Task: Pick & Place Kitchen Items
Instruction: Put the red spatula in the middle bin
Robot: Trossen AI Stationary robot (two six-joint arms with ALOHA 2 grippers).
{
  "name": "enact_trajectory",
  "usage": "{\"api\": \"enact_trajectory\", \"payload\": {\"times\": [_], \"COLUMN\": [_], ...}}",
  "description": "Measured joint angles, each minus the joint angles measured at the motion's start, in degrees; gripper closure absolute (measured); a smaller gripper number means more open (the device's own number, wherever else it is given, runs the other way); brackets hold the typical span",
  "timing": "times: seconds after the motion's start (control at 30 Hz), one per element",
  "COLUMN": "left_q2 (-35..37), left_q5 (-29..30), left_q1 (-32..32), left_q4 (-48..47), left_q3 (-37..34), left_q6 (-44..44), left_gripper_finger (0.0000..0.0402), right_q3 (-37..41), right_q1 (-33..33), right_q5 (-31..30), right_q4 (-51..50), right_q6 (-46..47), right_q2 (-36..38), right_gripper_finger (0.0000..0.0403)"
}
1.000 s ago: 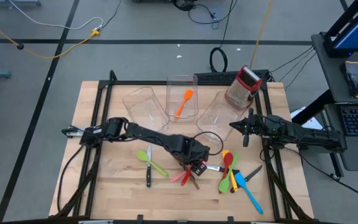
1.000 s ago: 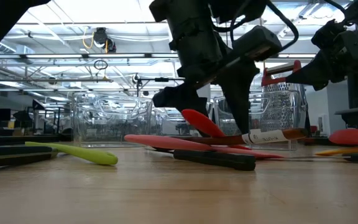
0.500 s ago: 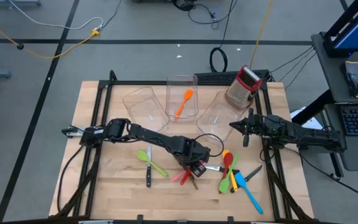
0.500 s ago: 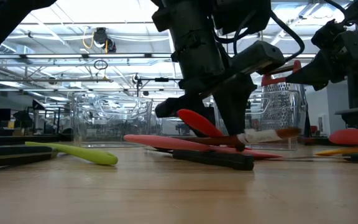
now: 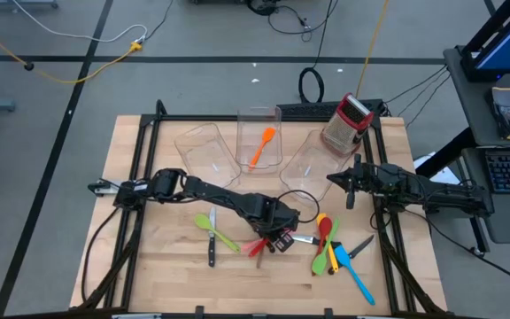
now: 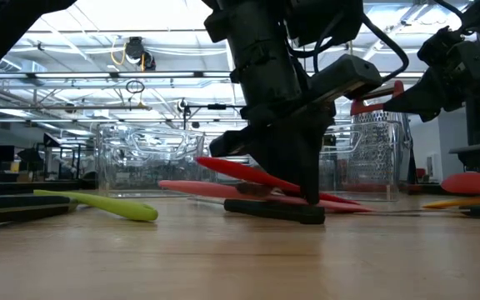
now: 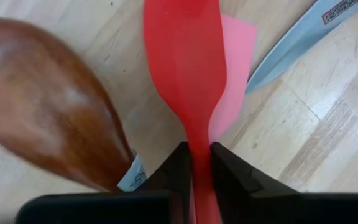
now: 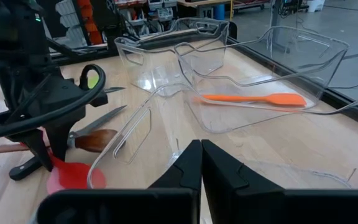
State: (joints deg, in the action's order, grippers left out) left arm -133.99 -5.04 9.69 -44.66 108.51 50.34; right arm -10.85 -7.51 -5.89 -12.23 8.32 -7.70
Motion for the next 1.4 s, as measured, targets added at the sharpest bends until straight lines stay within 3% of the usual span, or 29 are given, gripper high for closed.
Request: {"api": "enact_trajectory", "payload": {"times": [1.03, 1.4], "left_q2": [1.9, 11.8], "left_q5": [0.6, 2.7], "left_q1": [-0.5, -1.2], "left_q4": [1.8, 0.3], "left_q3": [0.0, 0.0], "left_q6": [1.9, 5.0], "left_gripper_finger": [0.0362, 0.0362], "right_q3": [0.0, 0.0], "right_q1": [0.0, 0.0], "right_q5": [0.0, 0.0], "right_q4": [0.0, -0.1], "right_q6": [0.0, 0.0], "right_q2": [0.0, 0.0], "right_gripper_finger": [0.0399, 0.0399]}}
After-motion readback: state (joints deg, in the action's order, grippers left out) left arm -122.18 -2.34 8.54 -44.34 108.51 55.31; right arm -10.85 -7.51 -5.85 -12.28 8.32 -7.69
